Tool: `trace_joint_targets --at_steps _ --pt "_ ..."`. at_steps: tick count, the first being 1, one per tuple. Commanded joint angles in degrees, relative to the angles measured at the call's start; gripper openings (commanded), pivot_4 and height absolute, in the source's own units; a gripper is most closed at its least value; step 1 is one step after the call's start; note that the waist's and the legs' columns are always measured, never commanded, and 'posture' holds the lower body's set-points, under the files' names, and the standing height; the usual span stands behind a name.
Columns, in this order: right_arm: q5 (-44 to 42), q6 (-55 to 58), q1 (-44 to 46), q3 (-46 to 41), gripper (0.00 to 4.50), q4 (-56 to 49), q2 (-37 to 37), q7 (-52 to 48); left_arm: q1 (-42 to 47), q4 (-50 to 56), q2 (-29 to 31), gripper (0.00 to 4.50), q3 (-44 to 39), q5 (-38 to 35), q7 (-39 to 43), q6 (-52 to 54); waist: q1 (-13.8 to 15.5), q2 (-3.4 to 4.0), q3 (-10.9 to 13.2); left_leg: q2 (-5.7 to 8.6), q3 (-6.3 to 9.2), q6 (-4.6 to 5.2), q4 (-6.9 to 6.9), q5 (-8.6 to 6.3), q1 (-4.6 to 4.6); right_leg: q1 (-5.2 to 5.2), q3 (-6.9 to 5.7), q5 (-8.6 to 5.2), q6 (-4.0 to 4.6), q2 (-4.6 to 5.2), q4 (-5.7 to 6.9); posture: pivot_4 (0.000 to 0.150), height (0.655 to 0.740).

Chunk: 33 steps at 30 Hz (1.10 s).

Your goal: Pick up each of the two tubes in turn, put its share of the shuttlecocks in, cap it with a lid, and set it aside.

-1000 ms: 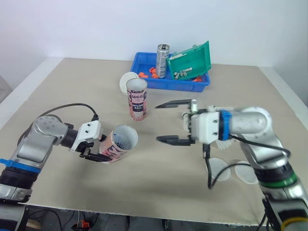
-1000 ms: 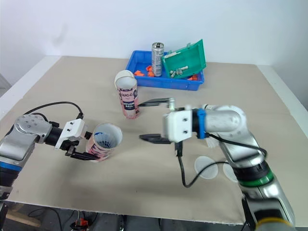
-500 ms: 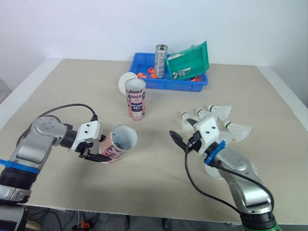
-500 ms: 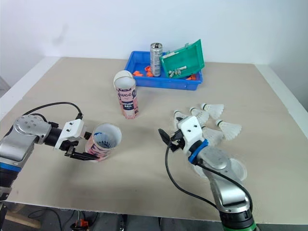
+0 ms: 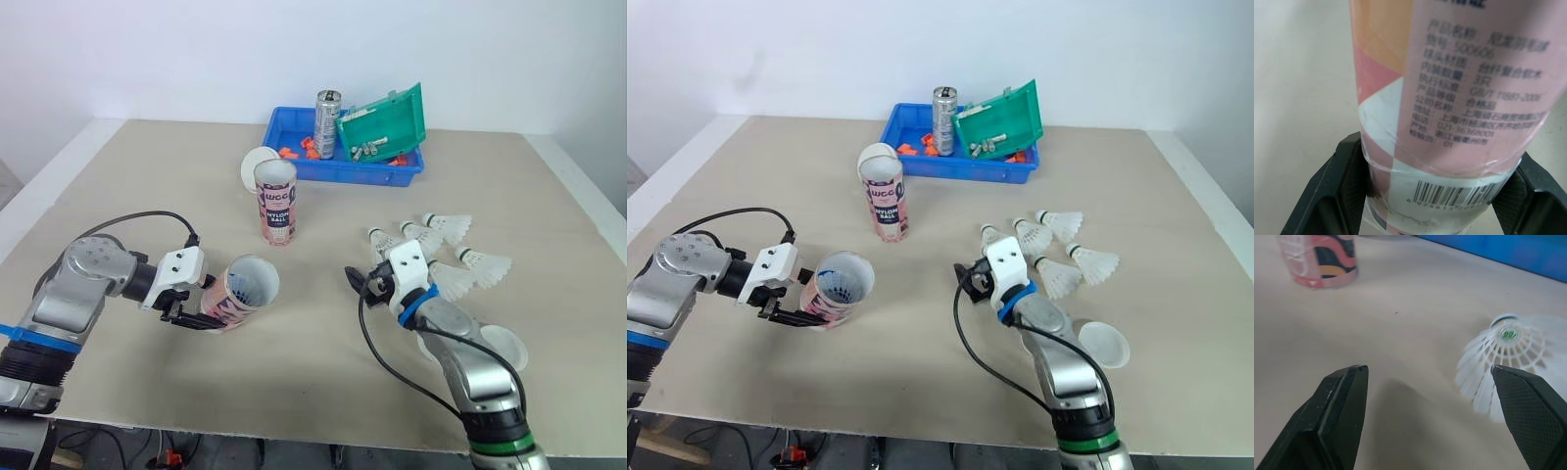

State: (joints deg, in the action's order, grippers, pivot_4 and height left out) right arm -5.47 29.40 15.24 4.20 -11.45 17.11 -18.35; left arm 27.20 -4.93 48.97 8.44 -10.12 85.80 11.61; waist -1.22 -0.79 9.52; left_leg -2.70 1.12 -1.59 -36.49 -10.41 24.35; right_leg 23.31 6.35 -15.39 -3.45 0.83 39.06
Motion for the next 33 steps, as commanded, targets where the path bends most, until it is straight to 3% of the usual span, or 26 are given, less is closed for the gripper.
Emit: trace_joint_targets --at_steps 1,4,10,17,29,33 --pt "1.4 -2.6 3.0 -0.5 4.07 4.3 -0.2 1.0 -1.6 0.3 0.1 2.92 2.6 1.2 -0.1 0.4 0.0 0.00 0.0 0.00 0.00 0.00 0.01 0.00 0.00 0.00 0.00 0.00 0.00 0.00 0.00 0.150 0.7061" --pt "2.3 -3.9 5.5 -0.6 3.07 8.6 -0.6 1.6 -1.9 0.7 0.2 2.92 2.4 1.1 -0.3 0.6 -0.1 0.00 0.0 0.01 0.00 0.00 0.03 0.00 0.01 0.00 0.00 -0.01 -0.01 0.00 0.00 0.150 0.7061" --pt "3.8 -7.6 8.4 -0.5 0.10 12.7 -0.4 1.7 -2.7 1.9 0.5 2.92 2.2 0.8 -0.8 1.3 -0.1 0.00 0.0 0.01 0.00 0.00 0.02 0.00 0.01 0.00 0.00 0.00 -0.01 0.00 -0.01 0.150 0.7061" --pt "3.0 -13.9 7.4 0.4 0.01 5.4 1.1 -3.1 -3.5 3.0 0.5 2.92 1.9 0.6 -1.2 2.0 -0.1 0.02 0.0 0.00 0.01 0.00 0.07 0.00 0.02 0.03 0.01 -0.02 -0.02 -0.02 -0.01 0.150 0.7061" --pt "0.8 -42.5 12.8 4.9 0.01 -8.9 23.5 -34.6 -2.7 1.9 0.2 2.92 2.6 0.9 -1.0 1.3 -0.1 0.05 0.1 0.00 0.00 0.00 0.08 -0.01 0.01 0.01 -0.01 -0.06 -0.02 -0.01 -0.04 0.150 0.7061" --pt "-2.2 -46.6 13.8 6.0 0.01 -11.2 26.0 -40.1 -2.6 1.4 0.3 2.92 2.6 0.9 -0.7 1.1 -0.1 0.05 0.1 -0.01 0.00 0.00 0.10 -0.01 0.00 0.01 -0.01 -0.08 -0.01 -0.01 -0.04 0.150 0.7061"
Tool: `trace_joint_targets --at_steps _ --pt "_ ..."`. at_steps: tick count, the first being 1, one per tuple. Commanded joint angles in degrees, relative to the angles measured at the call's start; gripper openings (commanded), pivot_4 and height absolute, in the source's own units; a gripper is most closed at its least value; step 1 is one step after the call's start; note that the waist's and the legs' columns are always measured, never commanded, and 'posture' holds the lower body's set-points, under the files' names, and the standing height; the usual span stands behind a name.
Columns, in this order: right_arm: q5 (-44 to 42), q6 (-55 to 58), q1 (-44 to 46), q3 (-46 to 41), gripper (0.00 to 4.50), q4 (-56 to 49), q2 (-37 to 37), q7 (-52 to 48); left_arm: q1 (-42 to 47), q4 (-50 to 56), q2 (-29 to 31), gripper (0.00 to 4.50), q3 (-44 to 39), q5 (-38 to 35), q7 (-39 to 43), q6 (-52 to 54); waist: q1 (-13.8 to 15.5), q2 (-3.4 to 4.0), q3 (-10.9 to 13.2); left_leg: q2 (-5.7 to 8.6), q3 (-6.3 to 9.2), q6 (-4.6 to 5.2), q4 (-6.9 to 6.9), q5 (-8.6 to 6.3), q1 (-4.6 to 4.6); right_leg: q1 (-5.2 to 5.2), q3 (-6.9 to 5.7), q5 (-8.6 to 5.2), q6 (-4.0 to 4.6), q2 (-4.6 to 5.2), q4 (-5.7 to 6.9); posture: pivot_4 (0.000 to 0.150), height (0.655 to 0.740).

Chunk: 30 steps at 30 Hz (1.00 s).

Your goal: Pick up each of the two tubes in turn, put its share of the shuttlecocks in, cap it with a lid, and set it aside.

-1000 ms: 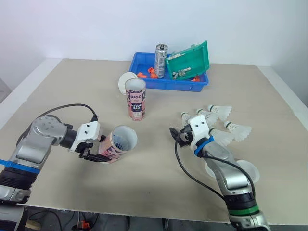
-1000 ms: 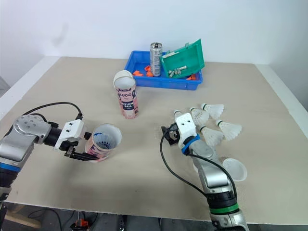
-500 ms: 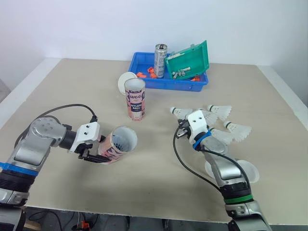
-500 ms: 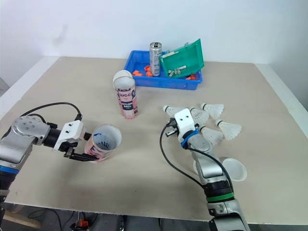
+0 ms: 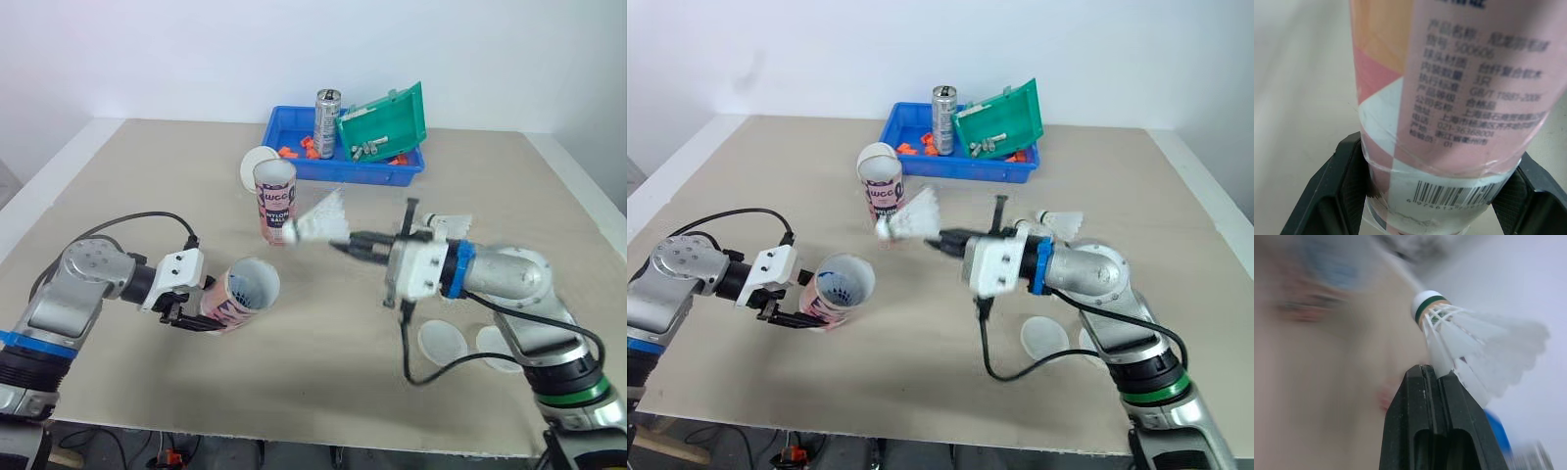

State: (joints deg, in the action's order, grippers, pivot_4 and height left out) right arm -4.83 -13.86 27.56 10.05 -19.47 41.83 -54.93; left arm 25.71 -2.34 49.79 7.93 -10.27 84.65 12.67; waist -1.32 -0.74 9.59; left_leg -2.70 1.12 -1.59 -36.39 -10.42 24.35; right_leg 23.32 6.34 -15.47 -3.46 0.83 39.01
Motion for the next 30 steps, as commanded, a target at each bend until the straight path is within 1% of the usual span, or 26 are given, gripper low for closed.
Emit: trace_joint_targets --at_steps 1,5,9,12,16,20,21,22,23,24,25,26,28,30 --pt "-3.4 -3.9 1.5 0.6 0.01 -3.8 1.8 -4.9 -1.2 -1.3 -0.4 2.92 3.1 1.1 0.5 -0.1 0.0 -0.01 0.0 0.00 -0.01 0.00 0.00 0.00 0.00 0.00 0.00 0.00 0.00 0.01 0.00 0.150 0.7061" --pt "-2.7 -5.4 1.5 2.1 0.01 -4.2 1.9 -7.0 -1.5 -1.3 -0.2 2.92 2.8 1.1 0.4 -0.1 0.0 -0.01 0.0 -0.01 -0.01 0.00 -0.01 0.00 -0.01 -0.01 0.00 0.01 0.01 0.01 0.00 0.150 0.7061" --pt "3.5 -7.0 5.7 6.0 0.01 0.3 -1.7 -5.9 -1.7 -1.0 -0.1 2.92 2.8 1.0 0.4 0.2 -0.1 0.00 0.0 -0.05 -0.04 0.00 -0.01 0.00 -0.06 0.02 0.00 0.04 0.07 -0.01 0.02 0.150 0.7061" --pt "5.9 -9.0 8.0 7.4 0.01 3.0 -3.1 -5.8 -1.3 -1.2 -0.2 2.92 3.0 1.0 0.4 0.2 0.0 -0.02 0.0 -0.04 -0.05 0.00 -0.02 0.00 -0.07 0.02 -0.01 0.05 0.08 -0.01 0.02 0.150 0.7061" --pt "7.0 -11.0 9.9 8.6 0.01 5.5 -4.0 -6.2 -0.8 -1.5 -0.3 2.92 3.1 1.1 0.5 0.1 0.0 -0.01 0.0 -0.04 -0.06 -0.01 -0.02 -0.01 -0.03 0.01 -0.01 0.01 0.06 0.01 0.01 0.150 0.7061" --pt "6.5 -11.2 12.9 10.5 0.01 7.8 -4.0 -9.1 -0.7 -1.8 -0.2 2.92 3.1 1.2 0.6 -0.1 0.0 0.00 0.0 -0.05 -0.03 -0.01 0.00 -0.01 -0.04 0.03 -0.02 0.01 0.08 -0.03 0.03 0.150 0.7061" --pt "5.5 -9.4 13.7 10.4 0.50 7.8 -4.2 -9.7 -0.7 -1.9 -0.2 2.92 3.1 1.2 0.6 -0.2 0.0 0.00 0.0 -0.05 -0.03 -0.01 0.00 -0.01 -0.04 0.02 -0.02 0.01 0.08 -0.02 0.03 0.150 0.7061" --pt "4.6 -8.2 14.3 10.4 0.69 7.5 -4.2 -10.4 -0.6 -2.0 -0.2 2.92 3.1 1.2 0.6 -0.2 0.0 0.00 0.0 -0.05 -0.04 -0.01 0.00 -0.01 -0.04 0.02 -0.02 0.02 0.09 -0.02 0.03 0.150 0.7061" --pt "4.3 -7.8 15.0 10.2 0.98 7.4 -4.5 -10.4 -0.6 -2.0 -0.2 2.92 3.1 1.3 0.6 -0.3 0.0 0.00 0.0 -0.05 -0.04 -0.01 -0.02 0.00 -0.04 0.01 -0.02 0.02 0.09 -0.02 0.03 0.150 0.7061" --pt "4.2 -7.2 15.6 9.9 1.43 7.3 -4.8 -10.3 -0.5 -2.1 -0.2 2.92 3.1 1.3 0.5 -0.3 0.0 0.00 0.0 -0.05 -0.04 -0.01 -0.02 -0.01 -0.04 0.01 -0.02 0.02 0.10 -0.01 0.03 0.150 0.7061" --pt "4.3 -7.0 16.0 9.8 1.94 7.3 -5.0 -10.2 -0.5 -2.1 -0.2 2.92 3.1 1.3 0.5 -0.3 0.0 0.00 0.0 -0.05 -0.04 -0.01 -0.02 0.00 -0.04 0.02 -0.02 0.03 0.10 -0.02 0.03 0.150 0.7061" --pt "4.0 -6.3 16.1 9.7 2.74 7.0 -4.9 -10.5 -0.5 -2.1 -0.2 2.92 3.1 1.3 0.5 -0.3 0.0 0.00 0.0 -0.06 -0.03 -0.01 -0.02 -0.01 -0.04 0.02 -0.03 0.03 0.10 -0.02 0.04 0.150 0.7061" --pt "3.5 -6.6 16.3 9.0 3.27 7.0 -4.2 -10.8 -0.3 -2.4 -0.3 2.92 3.1 1.4 0.4 -0.6 0.0 0.00 0.0 -0.06 -0.03 -0.01 -0.01 -0.01 -0.04 0.01 -0.03 0.02 0.10 -0.02 0.04 0.150 0.7061" --pt "3.3 -7.3 14.6 6.0 3.27 7.8 -3.1 -8.8 -0.1 -2.6 -0.5 2.92 3.2 1.5 0.3 -0.8 0.1 0.00 0.0 -0.06 -0.04 -0.01 -0.01 -0.01 -0.04 0.02 -0.03 0.02 0.10 -0.01 0.03 0.150 0.7061"
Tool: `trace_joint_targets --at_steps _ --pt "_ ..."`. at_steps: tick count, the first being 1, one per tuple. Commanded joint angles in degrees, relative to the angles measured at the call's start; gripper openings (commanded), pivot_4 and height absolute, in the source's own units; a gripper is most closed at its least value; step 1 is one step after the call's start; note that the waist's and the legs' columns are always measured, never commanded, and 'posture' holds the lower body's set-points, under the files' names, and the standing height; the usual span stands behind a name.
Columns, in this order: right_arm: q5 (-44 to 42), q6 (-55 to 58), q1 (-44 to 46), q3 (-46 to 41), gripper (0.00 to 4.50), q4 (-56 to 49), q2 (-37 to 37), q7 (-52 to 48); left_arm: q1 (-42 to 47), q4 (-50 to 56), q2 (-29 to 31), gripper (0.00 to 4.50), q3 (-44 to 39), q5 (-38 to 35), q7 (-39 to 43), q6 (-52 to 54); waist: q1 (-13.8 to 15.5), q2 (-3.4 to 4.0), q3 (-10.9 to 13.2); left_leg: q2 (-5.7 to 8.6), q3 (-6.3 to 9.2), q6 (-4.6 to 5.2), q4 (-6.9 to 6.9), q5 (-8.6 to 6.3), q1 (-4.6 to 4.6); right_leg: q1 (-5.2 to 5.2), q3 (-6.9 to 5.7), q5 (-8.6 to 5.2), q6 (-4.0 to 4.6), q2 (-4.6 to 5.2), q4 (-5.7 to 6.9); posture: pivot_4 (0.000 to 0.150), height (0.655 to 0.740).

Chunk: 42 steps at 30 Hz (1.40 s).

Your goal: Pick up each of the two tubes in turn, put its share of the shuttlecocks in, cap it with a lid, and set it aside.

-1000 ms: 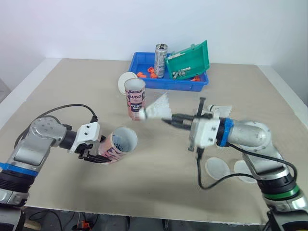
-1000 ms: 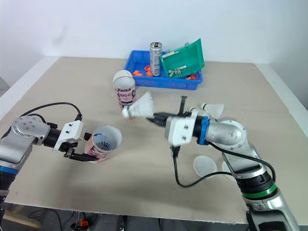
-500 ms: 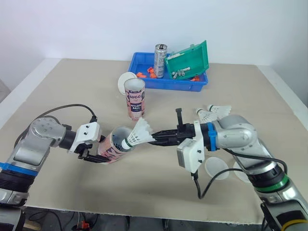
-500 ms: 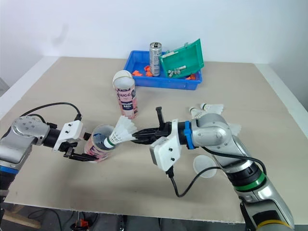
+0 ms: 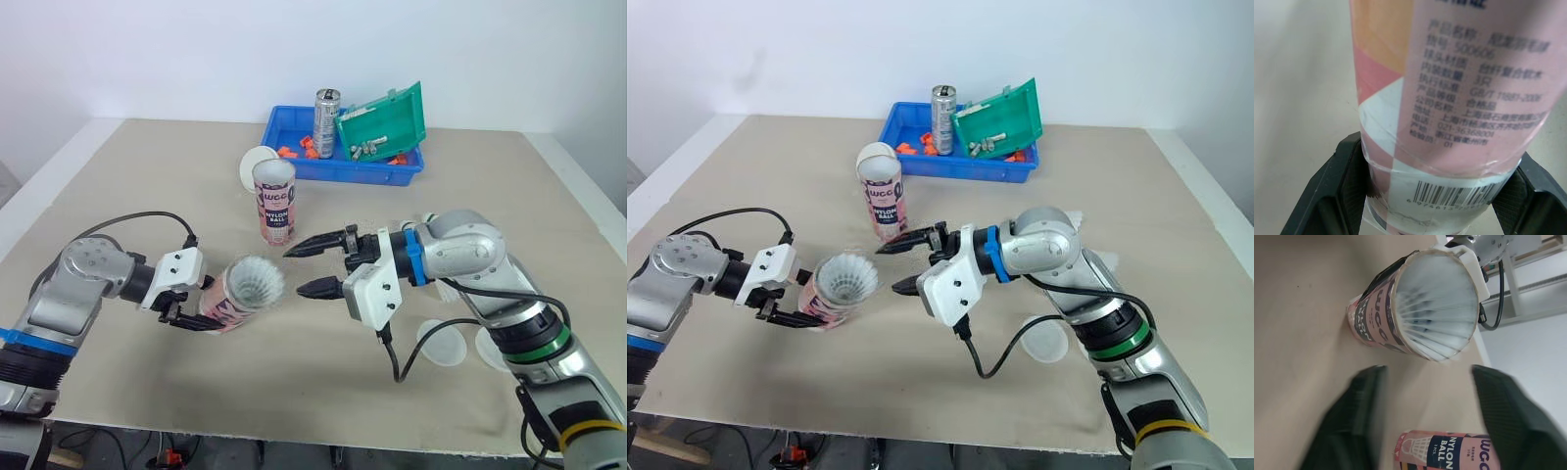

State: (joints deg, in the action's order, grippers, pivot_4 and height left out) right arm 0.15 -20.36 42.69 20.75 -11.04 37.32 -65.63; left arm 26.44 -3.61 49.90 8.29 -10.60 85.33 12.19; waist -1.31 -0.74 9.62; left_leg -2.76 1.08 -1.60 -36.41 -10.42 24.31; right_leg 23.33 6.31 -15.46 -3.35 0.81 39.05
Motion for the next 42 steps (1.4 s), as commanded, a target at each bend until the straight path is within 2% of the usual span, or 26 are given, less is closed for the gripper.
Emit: trace_joint_targets --at_steps 1,5,8,10,13,18,23,27,33,42 --pt "-1.7 -0.5 -1.5 -5.8 3.27 -0.5 2.0 2.6 -0.8 -1.5 -0.6 2.92 2.9 1.8 -0.4 -0.4 0.1 0.00 0.0 0.01 0.01 0.00 0.00 0.00 0.01 0.00 0.00 0.00 0.00 0.00 0.00 0.150 0.7061" --pt "-5.5 8.5 -10.6 -12.1 3.27 -3.1 3.6 6.8 -0.6 -2.0 -0.8 2.92 3.2 1.9 -0.6 -0.8 0.3 -0.11 0.0 0.03 0.04 0.00 0.00 0.00 0.01 -0.07 -0.01 -0.04 -0.03 0.02 -0.01 0.150 0.7061" --pt "-11.5 20.9 -22.9 -20.6 3.27 -7.2 2.2 14.0 -0.5 -2.5 -1.2 2.92 3.4 1.9 -0.8 -1.2 0.4 -0.08 -0.1 0.05 0.08 0.00 0.01 0.00 0.01 -0.08 -0.02 -0.04 -0.03 0.02 0.00 0.150 0.7061" --pt "-19.0 31.4 -28.5 -27.1 3.27 -11.5 -1.4 21.6 -0.6 -2.8 -1.4 2.92 3.3 2.0 -0.9 -1.6 0.5 -0.06 -0.1 0.04 0.10 0.00 0.01 0.00 0.01 -0.13 -0.07 -0.08 -0.04 0.02 0.03 0.150 0.7061" --pt "-34.3 46.7 -31.9 -36.5 3.27 -16.2 -9.2 35.5 -0.4 -3.8 -2.1 2.92 3.5 2.3 -1.2 -2.2 0.2 0.02 -0.1 0.03 0.05 0.01 -0.04 0.01 -0.01 -0.14 -0.03 0.01 -0.06 0.03 0.05 0.150 0.7061" --pt "-39.6 51.3 -39.4 -42.1 3.27 -19.8 -11.3 39.6 0.8 -5.3 -3.5 2.92 4.0 2.6 -1.0 -3.2 0.3 0.03 -0.1 0.03 -0.03 0.26 -0.06 0.17 -0.06 -0.09 -0.01 0.10 -0.07 0.09 -0.05 0.150 0.7061" --pt "-50.9 57.0 -48.5 -50.1 3.27 -22.6 -6.9 35.8 2.1 -7.5 -4.2 2.92 4.3 3.2 -0.7 -4.5 0.4 0.12 -0.1 0.09 -0.58 0.45 -0.05 0.29 0.02 -0.15 -0.01 0.05 -0.16 0.56 -0.08 0.150 0.7061" --pt "-49.8 57.2 -55.8 -50.5 3.27 -23.0 -2.8 31.8 2.5 -8.4 -4.7 2.92 4.7 3.4 -0.6 -5.1 0.4 0.11 -0.1 0.03 -0.81 0.49 -0.04 0.31 0.04 -0.26 0.02 -0.11 -0.38 0.64 -0.16 0.150 0.7061" --pt "-44.5 54.4 -59.1 -48.7 3.27 -20.7 -1.4 30.1 2.5 -8.5 -5.4 2.92 5.0 3.3 -0.6 -5.1 0.3 0.13 -0.1 0.03 -0.82 0.52 -0.04 0.33 0.04 -0.26 0.03 -0.11 -0.37 0.67 -0.20 0.150 0.7061" --pt "-34.9 49.1 -53.5 -44.0 3.27 -11.1 -2.2 31.8 1.6 -7.5 -5.1 2.92 4.8 3.1 -0.8 -4.7 0.3 0.21 -0.2 0.11 -0.98 0.57 -0.03 0.36 0.27 -0.30 -0.04 -0.10 -0.37 0.92 -0.72 0.150 0.7061"
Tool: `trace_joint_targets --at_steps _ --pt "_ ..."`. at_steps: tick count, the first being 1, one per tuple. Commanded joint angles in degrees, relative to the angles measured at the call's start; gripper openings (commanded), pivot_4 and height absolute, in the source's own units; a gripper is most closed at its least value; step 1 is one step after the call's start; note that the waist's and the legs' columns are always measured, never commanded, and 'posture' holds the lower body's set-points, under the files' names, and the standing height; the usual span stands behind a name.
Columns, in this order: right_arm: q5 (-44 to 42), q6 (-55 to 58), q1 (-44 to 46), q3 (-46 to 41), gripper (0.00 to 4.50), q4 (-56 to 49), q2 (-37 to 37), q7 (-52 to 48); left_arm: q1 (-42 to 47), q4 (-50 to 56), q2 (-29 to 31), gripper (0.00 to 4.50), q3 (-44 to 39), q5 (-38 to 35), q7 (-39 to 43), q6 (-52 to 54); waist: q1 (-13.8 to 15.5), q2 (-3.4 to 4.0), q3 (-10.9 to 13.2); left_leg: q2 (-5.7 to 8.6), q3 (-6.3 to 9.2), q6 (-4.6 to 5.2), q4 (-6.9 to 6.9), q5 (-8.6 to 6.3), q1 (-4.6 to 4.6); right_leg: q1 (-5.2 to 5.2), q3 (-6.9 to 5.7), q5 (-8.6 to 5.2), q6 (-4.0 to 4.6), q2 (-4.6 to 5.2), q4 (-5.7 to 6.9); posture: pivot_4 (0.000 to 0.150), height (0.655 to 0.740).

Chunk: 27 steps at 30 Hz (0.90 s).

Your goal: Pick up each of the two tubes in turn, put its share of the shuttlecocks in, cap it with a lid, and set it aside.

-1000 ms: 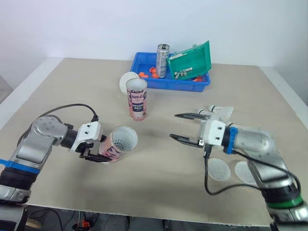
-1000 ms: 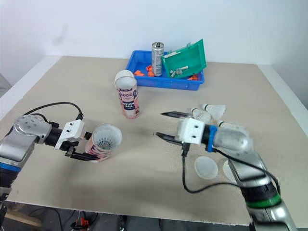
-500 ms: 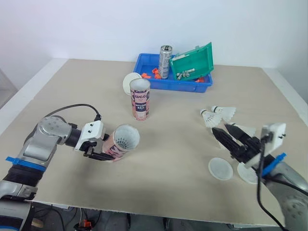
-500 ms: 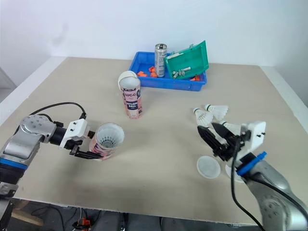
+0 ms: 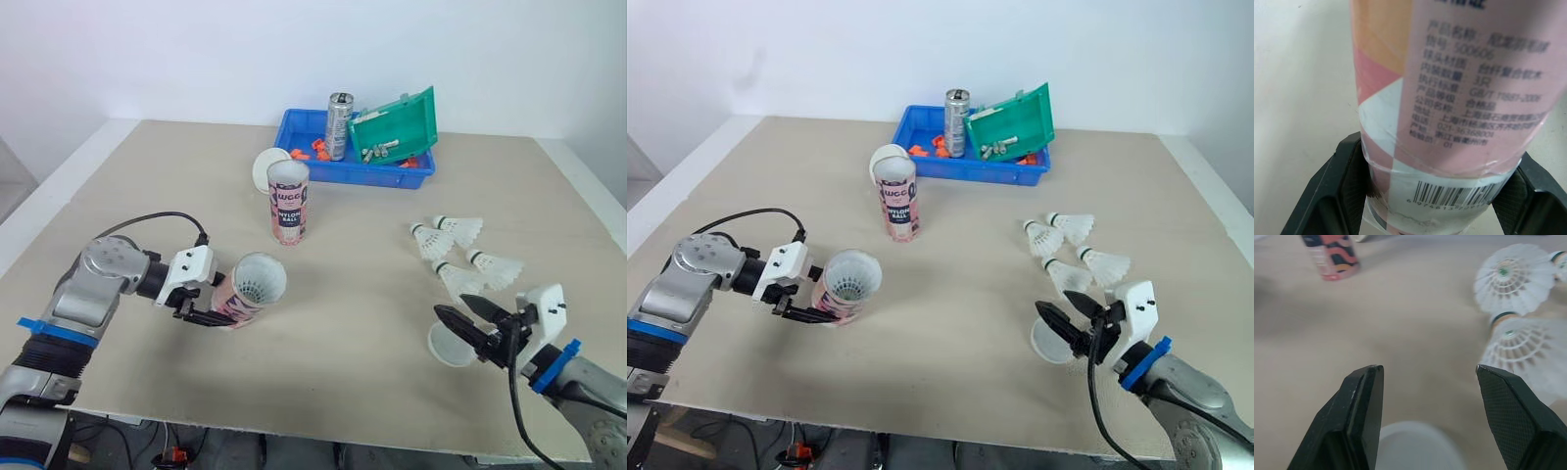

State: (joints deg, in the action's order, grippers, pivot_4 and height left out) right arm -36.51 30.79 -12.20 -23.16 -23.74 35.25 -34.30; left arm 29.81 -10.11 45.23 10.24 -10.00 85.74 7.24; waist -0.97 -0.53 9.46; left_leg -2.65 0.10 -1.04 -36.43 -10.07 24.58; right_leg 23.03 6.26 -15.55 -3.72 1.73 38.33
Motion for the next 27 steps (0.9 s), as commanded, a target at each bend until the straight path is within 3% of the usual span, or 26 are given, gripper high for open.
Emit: trace_joint_targets --at_steps 1,15,18,23,27 --pt "2.8 -2.7 1.9 0.2 3.27 2.5 0.0 0.4 -1.9 -0.8 -0.3 2.92 2.7 2.5 -1.2 0.4 0.0 0.00 0.0 0.00 0.00 0.01 0.00 0.01 0.05 0.00 -0.02 0.00 0.00 0.00 -0.04 0.150 0.7061" --pt "9.5 -7.0 7.7 4.1 3.27 11.0 -0.2 0.0 -2.5 0.6 0.4 2.92 2.2 2.2 -1.4 1.4 -0.1 0.02 0.0 -0.05 -0.02 0.14 0.06 -0.03 0.14 -0.03 -0.04 -0.01 -0.17 -0.15 -0.06 0.150 0.7061" --pt "10.2 -8.0 8.0 4.3 2.45 11.7 -0.6 -0.3 -2.5 0.7 0.6 2.92 2.1 2.2 -1.4 1.4 0.0 0.03 0.0 -0.04 -0.02 0.15 0.06 -0.02 0.16 -0.03 -0.03 -0.01 -0.17 -0.15 -0.07 0.150 0.7061" --pt "10.0 -8.4 7.1 3.7 0.02 10.5 -0.6 -1.0 -2.8 0.9 0.7 2.92 2.0 2.3 -1.5 1.4 0.0 0.03 0.0 -0.03 -0.01 0.15 0.06 -0.03 0.19 -0.04 -0.03 -0.02 -0.20 -0.17 -0.06 0.150 0.7061" --pt "9.6 -8.3 6.6 2.3 0.02 7.7 0.5 -1.1 -2.6 0.6 0.7 2.92 2.2 2.4 -1.4 1.2 0.0 0.03 0.0 -0.04 0.00 0.15 0.06 -0.03 0.18 -0.04 -0.02 -0.01 -0.21 -0.19 -0.06 0.150 0.7061"
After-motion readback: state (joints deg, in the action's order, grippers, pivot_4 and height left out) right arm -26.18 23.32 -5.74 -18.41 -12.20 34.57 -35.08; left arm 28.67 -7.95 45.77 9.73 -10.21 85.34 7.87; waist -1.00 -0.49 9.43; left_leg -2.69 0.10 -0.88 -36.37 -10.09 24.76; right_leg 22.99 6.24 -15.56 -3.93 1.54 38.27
